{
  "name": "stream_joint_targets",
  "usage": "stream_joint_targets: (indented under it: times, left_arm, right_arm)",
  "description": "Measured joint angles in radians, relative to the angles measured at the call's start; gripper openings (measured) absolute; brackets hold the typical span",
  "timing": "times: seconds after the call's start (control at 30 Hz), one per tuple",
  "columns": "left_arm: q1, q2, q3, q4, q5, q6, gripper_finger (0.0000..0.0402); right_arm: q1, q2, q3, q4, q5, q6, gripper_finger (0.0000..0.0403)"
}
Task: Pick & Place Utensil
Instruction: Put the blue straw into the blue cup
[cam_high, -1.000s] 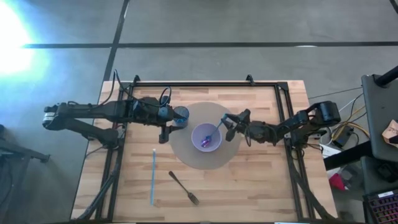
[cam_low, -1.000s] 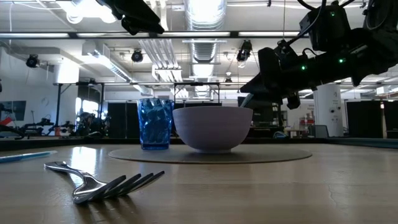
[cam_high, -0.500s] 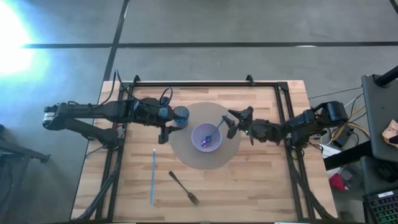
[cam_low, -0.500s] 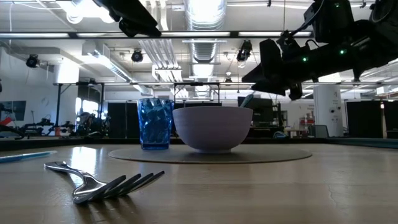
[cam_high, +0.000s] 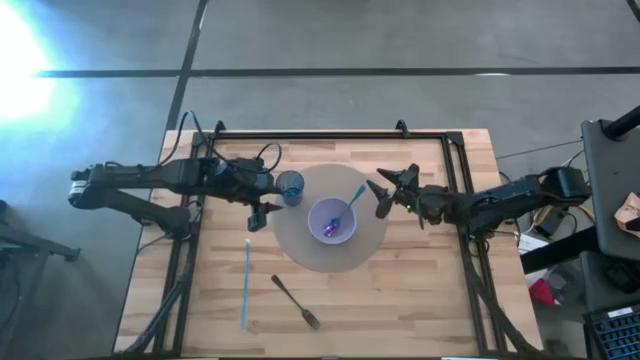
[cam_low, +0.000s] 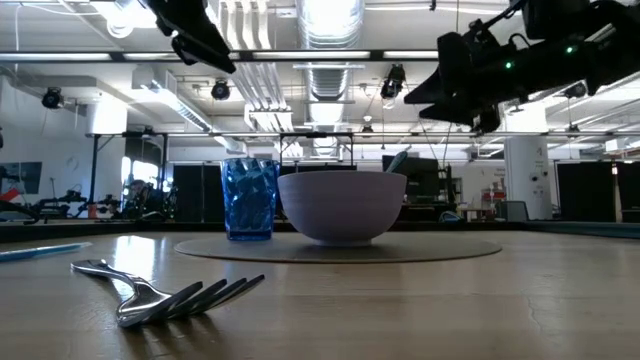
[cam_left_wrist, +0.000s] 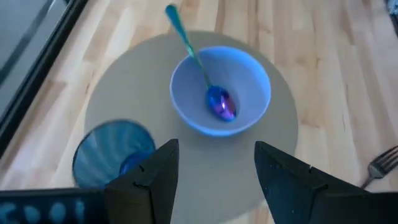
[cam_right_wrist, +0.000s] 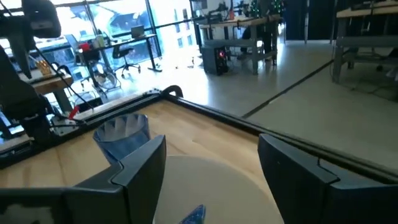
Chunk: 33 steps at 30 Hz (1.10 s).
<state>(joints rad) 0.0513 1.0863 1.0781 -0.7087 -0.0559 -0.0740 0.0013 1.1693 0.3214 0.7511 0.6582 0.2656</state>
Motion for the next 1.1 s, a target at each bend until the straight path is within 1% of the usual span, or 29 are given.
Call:
stream_joint_targets:
  times: [0.17,0.3,0.47,0.57,0.67,0.83,1.0,1.1]
  left_arm:
    - [-0.004,0.002,0.053,-0.185,-0.025,-0.157,0.0202]
    - [-0.021,0.002,0.051,-0.289,-0.025,-0.351,0.0202]
    - [-0.066,0.008,0.021,-0.343,-0.025,-0.613,0.0202]
    - [-0.099,0.008,0.006,-0.342,-0.025,-0.725,0.0202]
    - [-0.131,0.01,0.0,-0.342,-0.049,-0.813,0.0202]
    - [-0.178,0.024,-0.004,-0.348,-0.103,-0.918,0.0202]
    - [-0.207,0.072,-0.004,-0.348,-0.108,-0.98,0.0202]
    - [-0.219,0.116,-0.004,-0.35,-0.108,-1.001,0.0202]
  right_arm:
    - [0.0,-0.1,0.0,-0.07,0.0,-0.042,0.0247]
    - [0.0,-0.158,0.0,-0.098,0.0,-0.073,0.0249]
    - [0.0,-0.206,0.0,-0.114,0.0,-0.112,0.0251]
    - [0.0,-0.222,0.0,-0.114,0.0,-0.134,0.0249]
    - [0.0,-0.234,0.0,-0.114,0.005,-0.157,0.0247]
    - [0.0,-0.243,0.0,-0.117,0.079,-0.173,0.0251]
    - [-0.001,-0.251,0.0,-0.118,0.157,-0.201,0.0249]
    - [0.0,-0.254,0.0,-0.117,0.159,-0.206,0.0246]
